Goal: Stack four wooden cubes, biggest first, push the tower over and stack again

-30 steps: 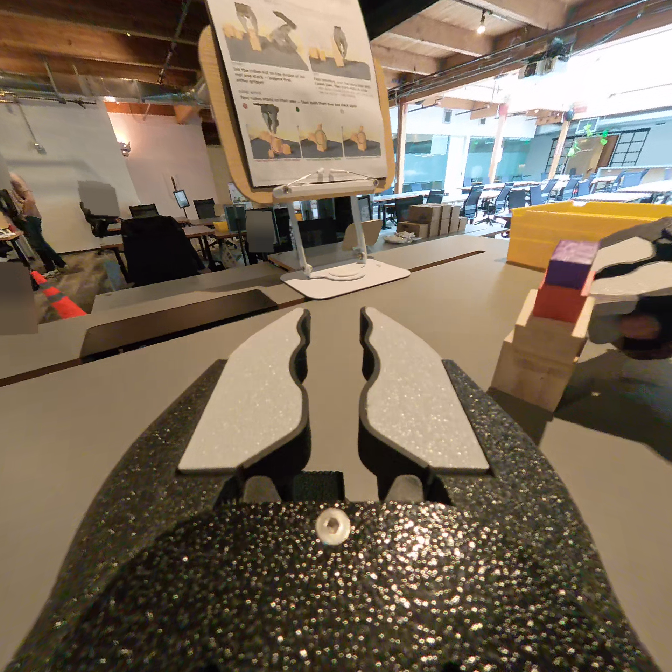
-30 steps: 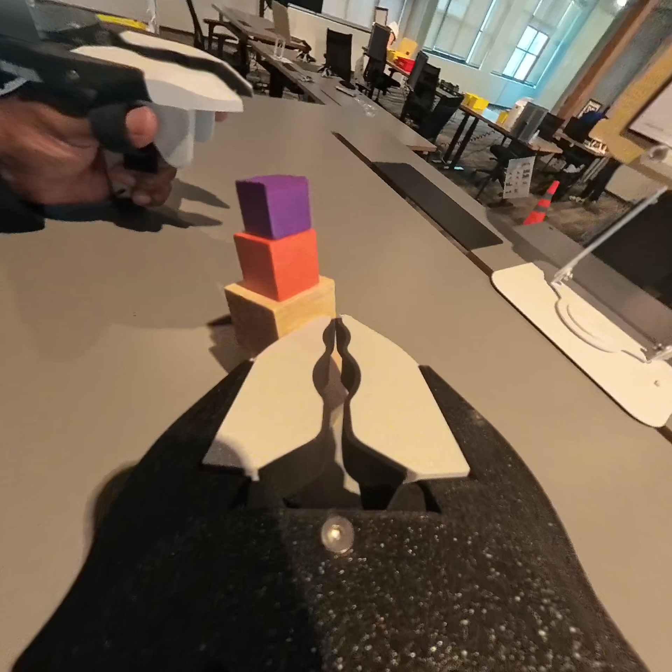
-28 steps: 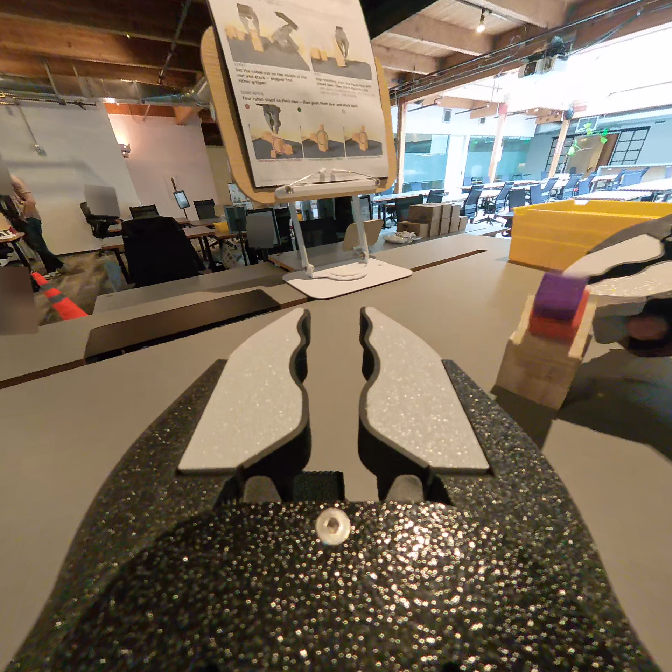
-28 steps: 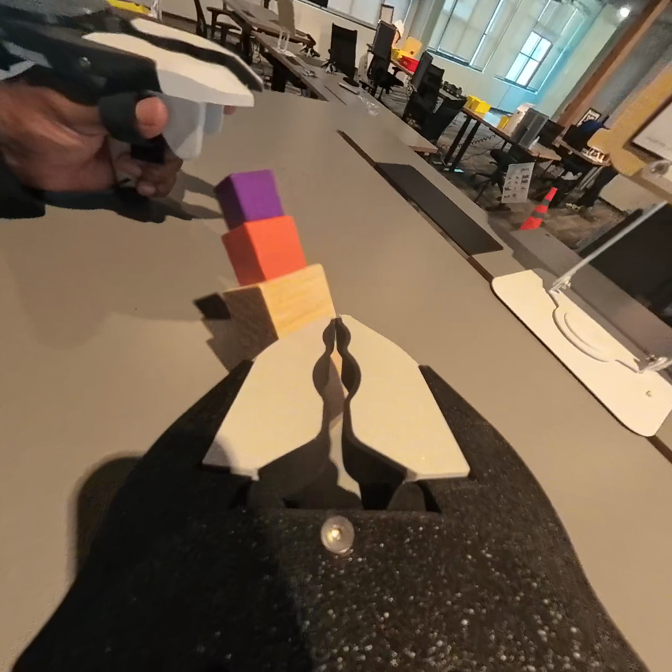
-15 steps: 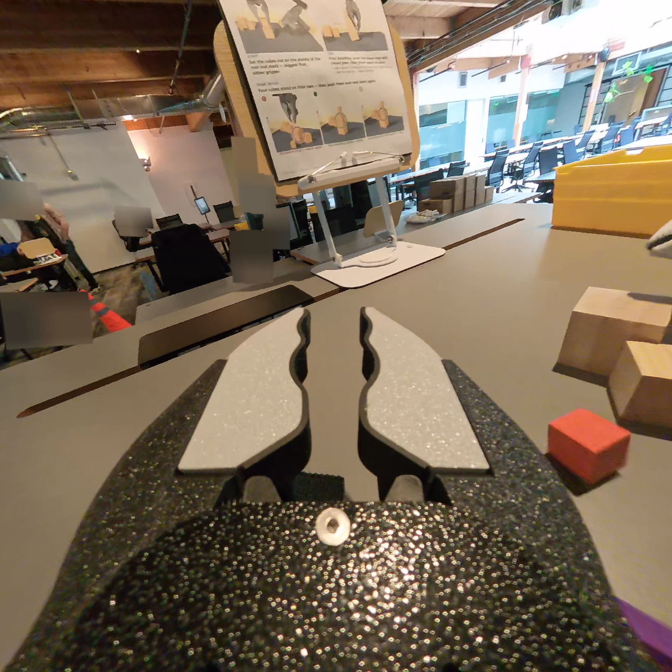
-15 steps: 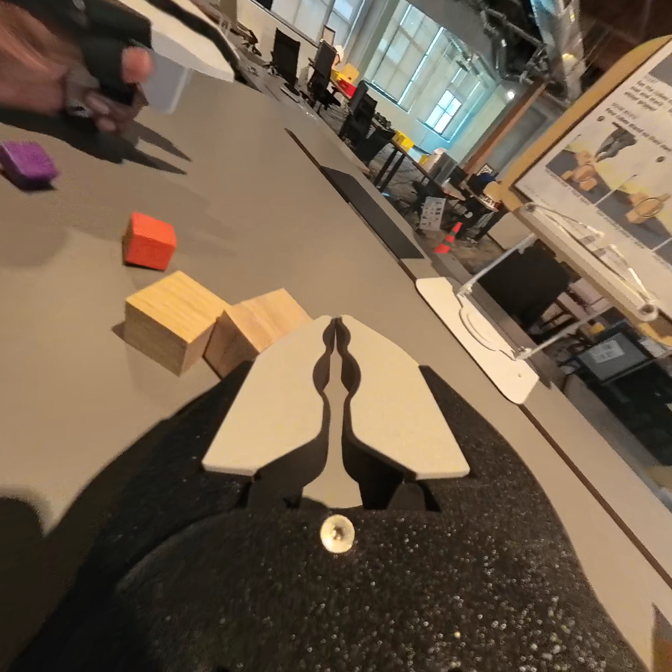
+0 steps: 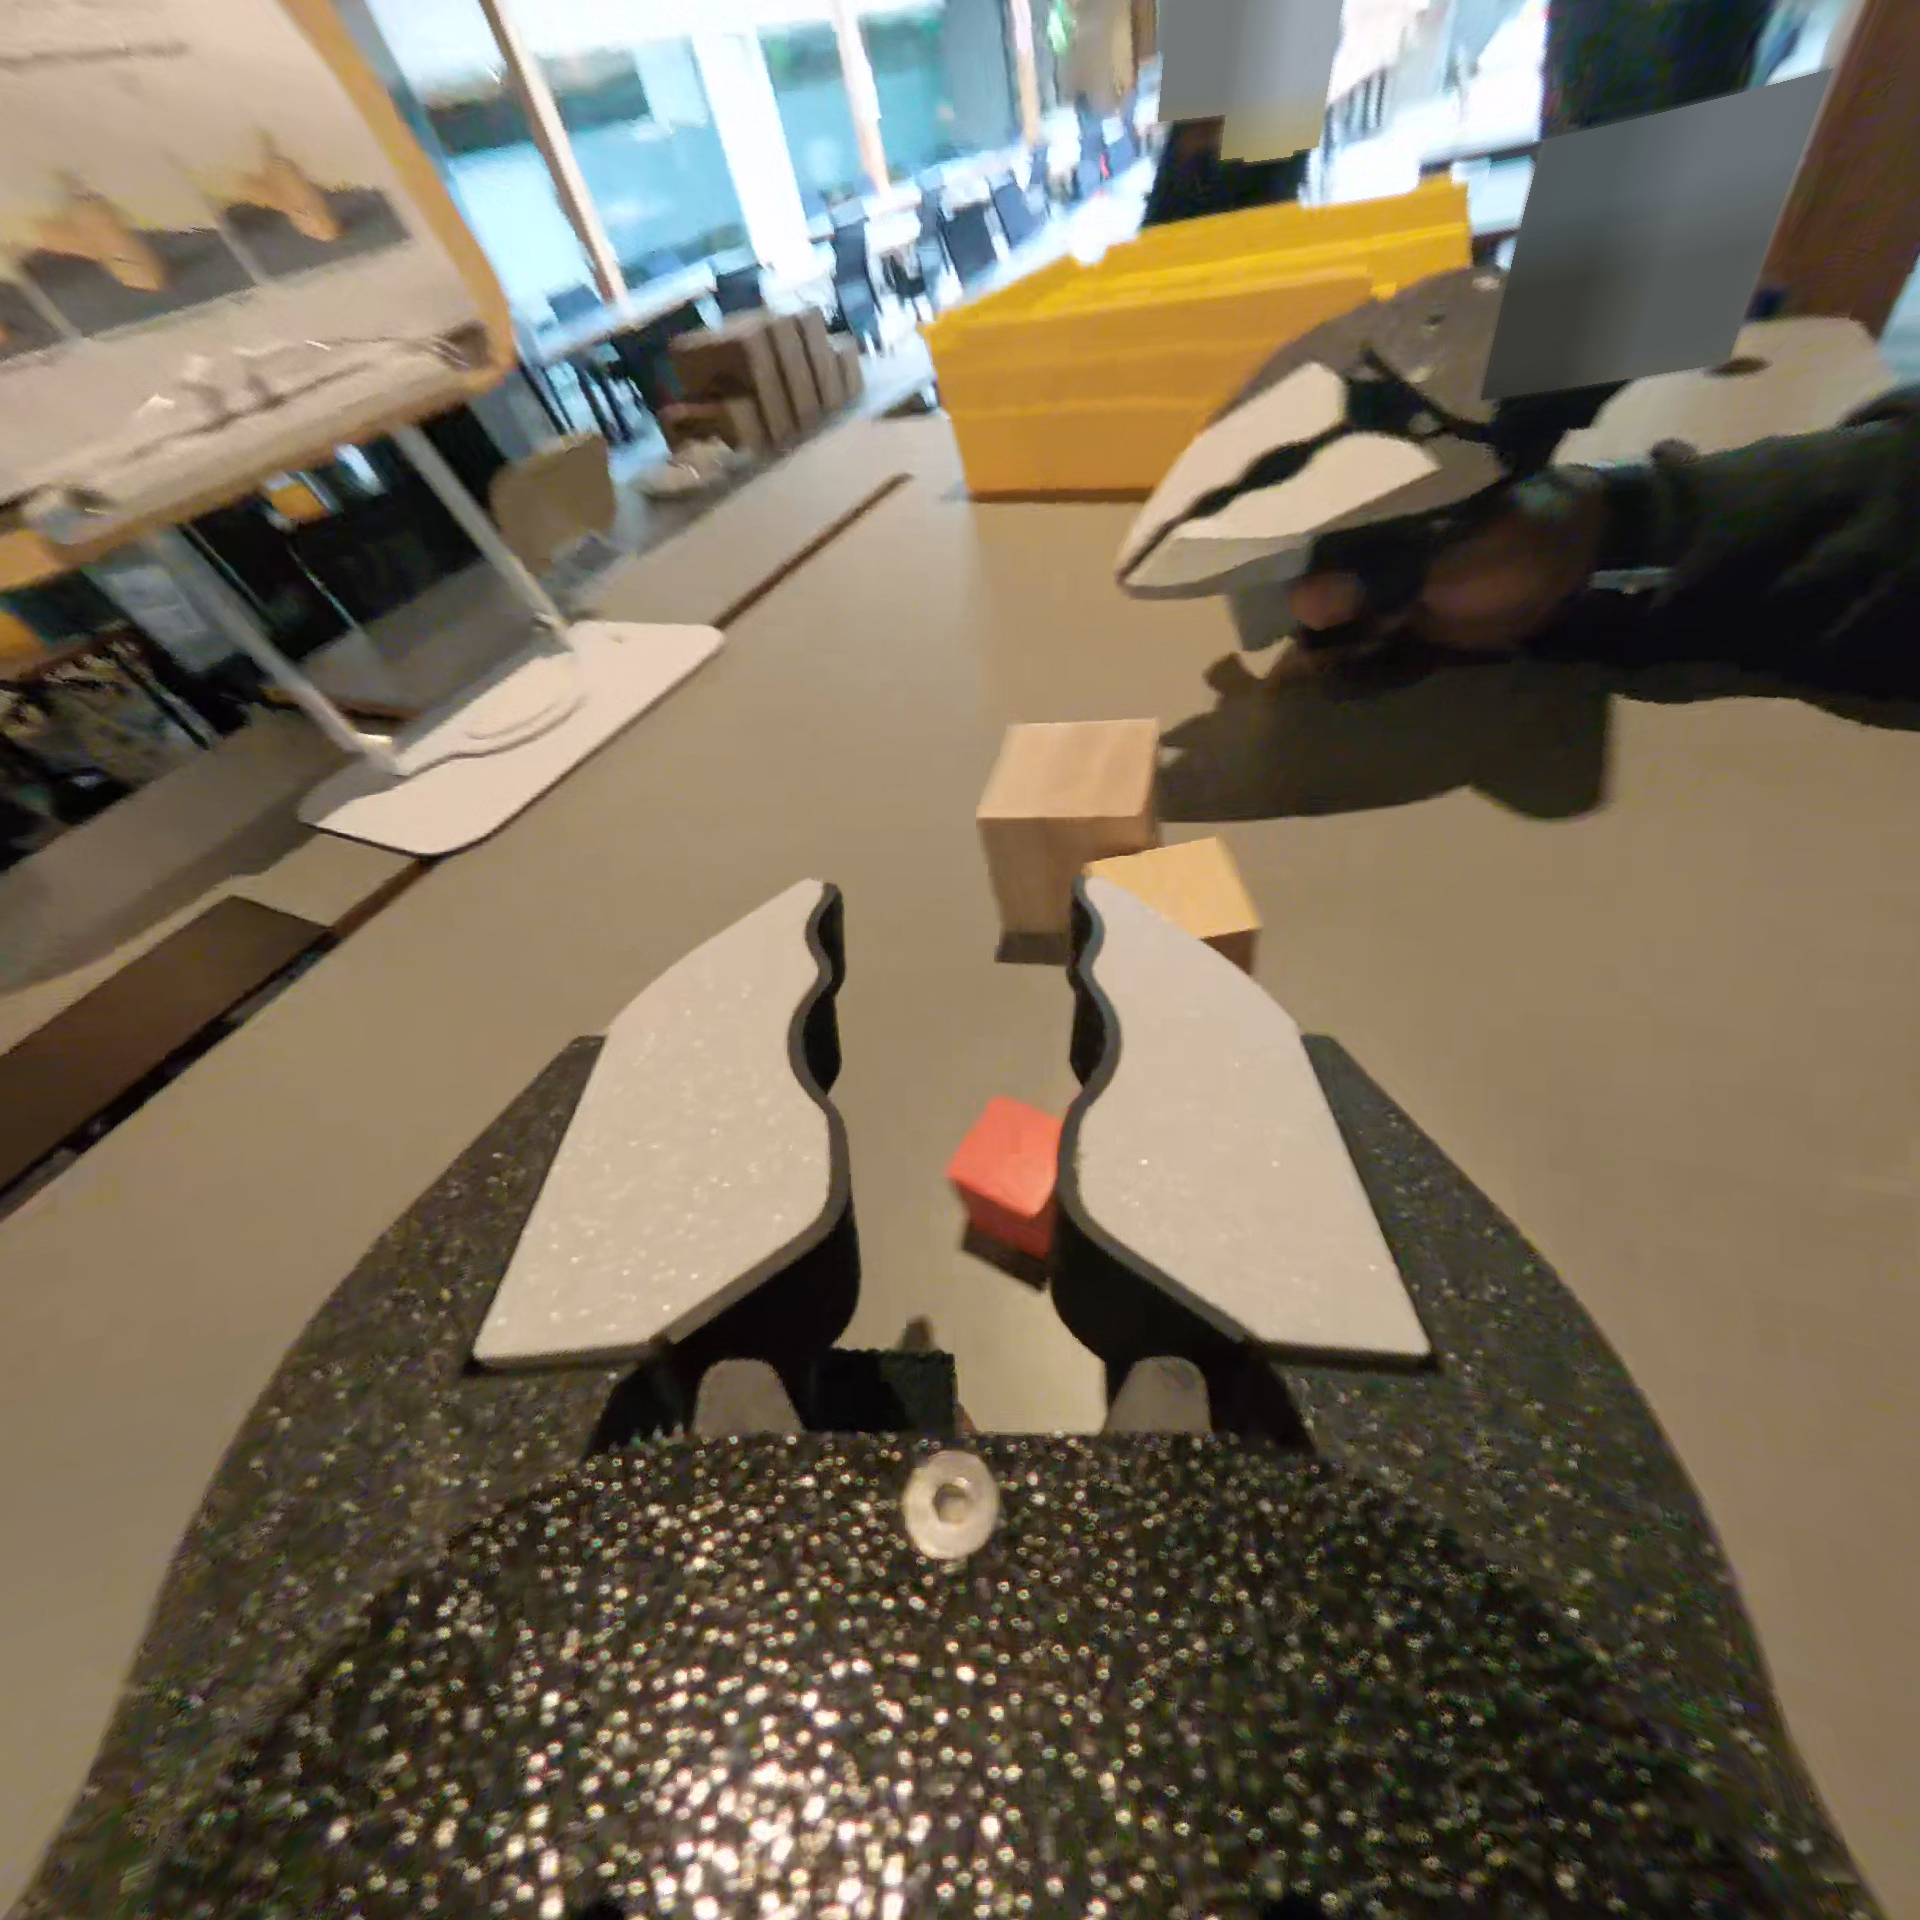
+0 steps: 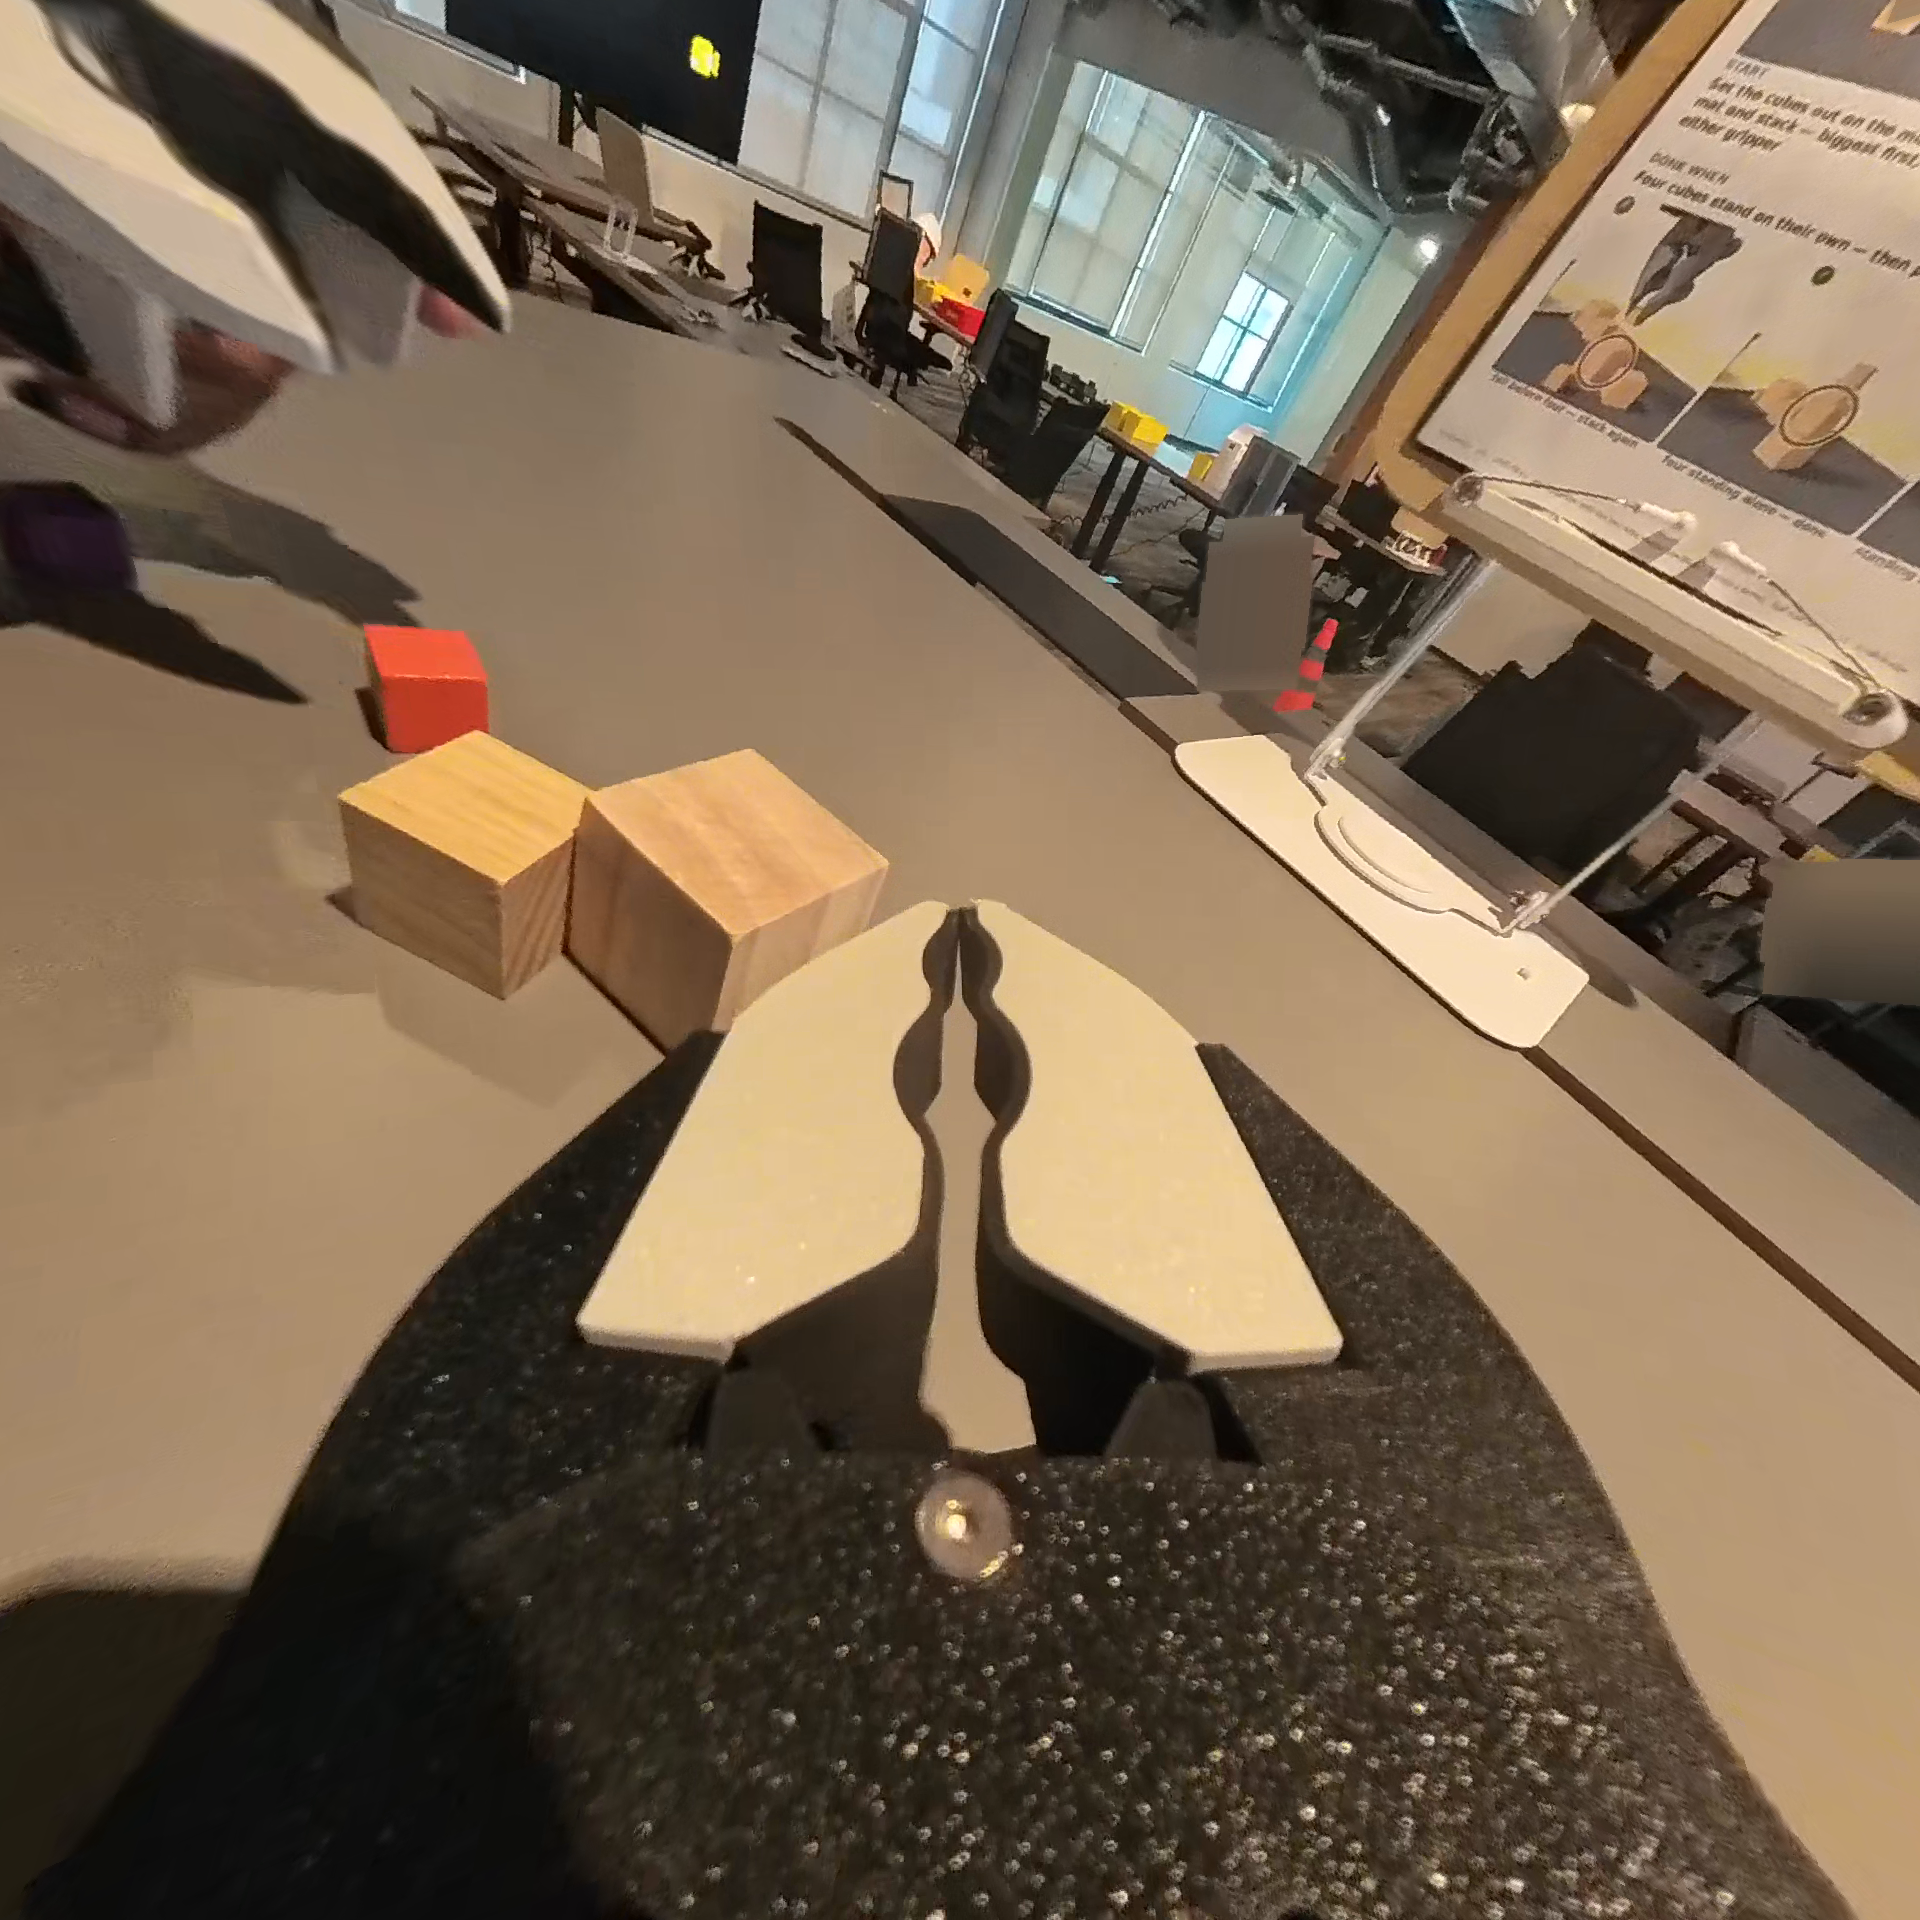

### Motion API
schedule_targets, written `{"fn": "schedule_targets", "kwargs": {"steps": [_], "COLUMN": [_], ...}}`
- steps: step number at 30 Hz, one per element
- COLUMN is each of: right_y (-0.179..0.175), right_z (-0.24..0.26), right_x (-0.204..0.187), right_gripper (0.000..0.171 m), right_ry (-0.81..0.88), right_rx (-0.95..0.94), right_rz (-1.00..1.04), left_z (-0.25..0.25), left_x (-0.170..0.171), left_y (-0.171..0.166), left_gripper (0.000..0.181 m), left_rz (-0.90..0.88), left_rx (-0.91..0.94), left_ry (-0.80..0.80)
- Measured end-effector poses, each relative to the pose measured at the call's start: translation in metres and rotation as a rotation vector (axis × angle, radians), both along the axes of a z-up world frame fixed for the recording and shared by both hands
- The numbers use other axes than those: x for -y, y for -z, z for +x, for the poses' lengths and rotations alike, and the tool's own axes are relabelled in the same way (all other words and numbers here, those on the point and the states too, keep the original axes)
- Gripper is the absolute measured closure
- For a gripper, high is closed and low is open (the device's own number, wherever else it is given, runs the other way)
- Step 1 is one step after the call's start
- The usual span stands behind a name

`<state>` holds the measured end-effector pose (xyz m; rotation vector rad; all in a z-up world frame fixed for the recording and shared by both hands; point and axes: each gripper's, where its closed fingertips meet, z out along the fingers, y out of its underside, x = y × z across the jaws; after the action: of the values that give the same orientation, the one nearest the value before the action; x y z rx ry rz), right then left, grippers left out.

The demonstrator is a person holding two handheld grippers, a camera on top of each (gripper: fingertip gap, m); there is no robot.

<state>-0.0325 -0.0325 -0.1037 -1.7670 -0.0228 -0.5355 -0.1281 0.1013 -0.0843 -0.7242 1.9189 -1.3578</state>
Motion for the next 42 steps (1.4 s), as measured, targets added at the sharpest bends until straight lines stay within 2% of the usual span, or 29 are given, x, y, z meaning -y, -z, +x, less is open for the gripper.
{"fn": "schedule_targets", "kwargs": {"steps": [3, 6, 10, 14, 17, 20, 22, 28, 30, 33, 37, 42], "right_y": [0.003, 0.005, 0.005, 0.004, 0.005, 0.006, 0.006, 0.004, 0.002, 0.000, 0.000, 0.002], "right_z": [0.000, 0.002, 0.002, 0.003, 0.004, 0.004, 0.003, 0.003, 0.004, 0.006, 0.006, 0.005], "right_x": [-0.003, -0.004, -0.004, -0.004, -0.006, -0.007, -0.007, -0.006, -0.006, -0.004, -0.004, -0.006], "right_gripper": [0.171, 0.171, 0.171, 0.171, 0.171, 0.171, 0.171, 0.171, 0.171, 0.171, 0.171, 0.171], "right_ry": [0.001, 0.006, 0.006, 0.003, -0.005, -0.012, -0.014, -0.024, -0.029, -0.030, -0.034, -0.041], "right_rx": [0.011, 0.014, 0.009, -0.005, -0.007, -0.005, -0.001, -0.021, -0.037, -0.055, -0.064, -0.061], "right_rz": [-0.025, -0.036, -0.035, -0.031, -0.032, -0.041, -0.043, -0.025, -0.013, 0.008, 0.010, -0.011], "left_z": [-0.001, 0.006, 0.010, 0.015, 0.015, 0.010, 0.004, 0.030, 0.046, 0.062, 0.063, 0.063], "left_x": [0.037, 0.060, 0.071, 0.065, 0.069, 0.067, 0.064, 0.053, 0.058, 0.075, 0.087, 0.088], "left_y": [0.001, 0.024, 0.051, 0.071, 0.082, 0.081, 0.069, -0.017, -0.015, 0.006, 0.029, 0.030], "left_gripper": [0.138, 0.133, 0.128, 0.126, 0.137, 0.137, 0.137, 0.137, 0.137, 0.137, 0.137, 0.137], "left_rz": [0.032, 0.031, -0.010, 0.034, 0.046, 0.070, 0.083, -0.024, 0.046, 0.134, 0.180, 0.172], "left_rx": [-0.115, -0.246, -0.376, -0.451, -0.498, -0.537, -0.528, -0.333, -0.343, -0.379, -0.439, -0.460], "left_ry": [-0.024, -0.070, -0.121, -0.216, -0.214, -0.196, -0.148, -0.071, -0.049, 0.001, 0.018, 0.006]}}
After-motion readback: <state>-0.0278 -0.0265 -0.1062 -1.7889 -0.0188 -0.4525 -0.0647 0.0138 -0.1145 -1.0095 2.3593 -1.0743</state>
